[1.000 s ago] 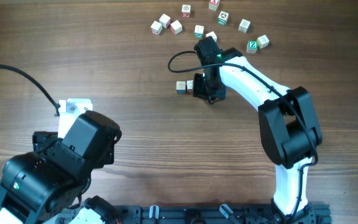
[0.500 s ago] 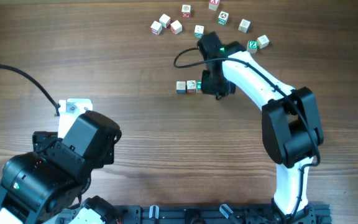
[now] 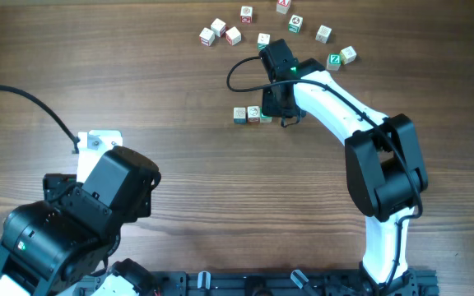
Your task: Form a horizontal line
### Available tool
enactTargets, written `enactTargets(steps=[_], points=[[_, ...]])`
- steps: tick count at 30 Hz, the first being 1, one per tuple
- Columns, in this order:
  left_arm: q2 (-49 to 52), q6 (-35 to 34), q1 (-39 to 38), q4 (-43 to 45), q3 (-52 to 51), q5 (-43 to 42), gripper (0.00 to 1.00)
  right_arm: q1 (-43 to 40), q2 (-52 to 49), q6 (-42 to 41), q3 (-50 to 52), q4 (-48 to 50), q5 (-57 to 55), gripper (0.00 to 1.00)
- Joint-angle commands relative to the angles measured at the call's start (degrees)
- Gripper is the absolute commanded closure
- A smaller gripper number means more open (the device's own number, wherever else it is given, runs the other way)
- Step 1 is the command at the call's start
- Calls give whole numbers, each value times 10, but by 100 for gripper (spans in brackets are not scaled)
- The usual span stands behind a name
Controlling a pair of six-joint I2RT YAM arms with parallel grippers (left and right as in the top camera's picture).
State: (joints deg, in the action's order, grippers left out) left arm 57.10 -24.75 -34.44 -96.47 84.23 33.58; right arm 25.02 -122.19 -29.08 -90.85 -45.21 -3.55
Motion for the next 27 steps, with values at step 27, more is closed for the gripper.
enactTargets(steps=[27], points=[[-2,-12,2,0,1,3,0,-13,-16,6,-3,9,-57,95]])
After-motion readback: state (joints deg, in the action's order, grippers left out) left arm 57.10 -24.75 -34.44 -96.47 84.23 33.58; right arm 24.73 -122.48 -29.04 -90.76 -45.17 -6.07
